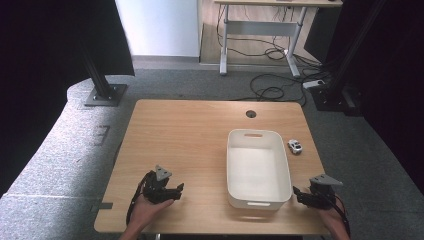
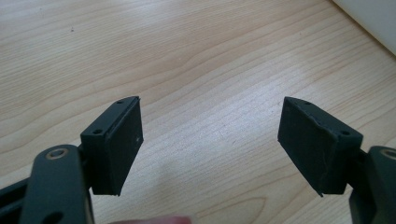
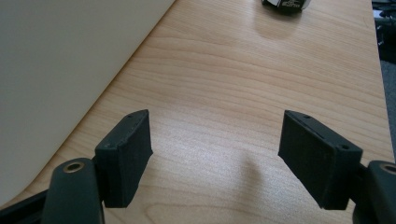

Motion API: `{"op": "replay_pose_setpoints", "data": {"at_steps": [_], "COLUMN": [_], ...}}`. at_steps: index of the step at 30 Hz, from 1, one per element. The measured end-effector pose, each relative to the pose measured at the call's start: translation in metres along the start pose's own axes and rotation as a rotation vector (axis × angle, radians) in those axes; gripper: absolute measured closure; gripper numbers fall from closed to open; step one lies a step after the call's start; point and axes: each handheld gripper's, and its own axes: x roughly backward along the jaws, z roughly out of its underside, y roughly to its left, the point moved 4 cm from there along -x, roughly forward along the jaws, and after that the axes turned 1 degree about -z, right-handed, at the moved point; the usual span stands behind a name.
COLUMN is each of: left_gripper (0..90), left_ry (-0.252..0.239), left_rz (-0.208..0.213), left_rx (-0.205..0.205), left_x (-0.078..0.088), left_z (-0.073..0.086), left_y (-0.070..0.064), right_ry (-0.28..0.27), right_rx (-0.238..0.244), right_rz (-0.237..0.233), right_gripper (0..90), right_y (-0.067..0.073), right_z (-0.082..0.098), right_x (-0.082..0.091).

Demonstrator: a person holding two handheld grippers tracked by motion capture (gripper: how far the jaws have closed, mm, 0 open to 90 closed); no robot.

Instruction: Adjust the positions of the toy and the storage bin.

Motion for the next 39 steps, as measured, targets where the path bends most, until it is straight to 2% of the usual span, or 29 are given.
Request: {"op": "replay_pose_setpoints", "data": {"at_steps": [4, 11, 17, 21, 26, 33, 39], "left_gripper": [22.4, 20.6, 19.6, 19.2, 17.9, 17.9, 17.9], "left_ry": [0.024, 0.027, 0.037, 0.038, 0.037, 0.053, 0.063], "left_rz": [0.002, -0.014, -0.021, -0.018, -0.025, -0.040, -0.040], "left_rx": [-0.022, -0.052, -0.068, -0.070, -0.066, -0.045, -0.040], "left_x": [0.000, 0.003, 0.002, 0.001, 0.003, 0.003, 0.004], "left_z": [0.002, 0.002, 0.003, 0.003, 0.006, 0.009, 0.011], "left_y": [-0.002, -0.003, -0.004, -0.003, -0.002, 0.003, 0.005], "right_ry": [0.010, 0.030, 0.023, 0.004, -0.056, -0.058, -0.083], "right_rx": [-0.007, 0.007, -0.022, -0.040, -0.061, -0.034, -0.041], "right_rz": [0.002, 0.007, -0.004, -0.014, -0.015, -0.016, -0.019], "right_gripper": [24.5, 23.9, 23.8, 24.2, 25.7, 26.1, 27.6], "right_y": [0.002, 0.006, 0.003, 0.002, 0.002, 0.006, 0.008], "right_z": [-0.001, -0.001, -0.004, -0.007, -0.014, -0.018, -0.024], "right_x": [0.000, -0.002, -0.001, 0.001, 0.008, 0.004, 0.008]}}
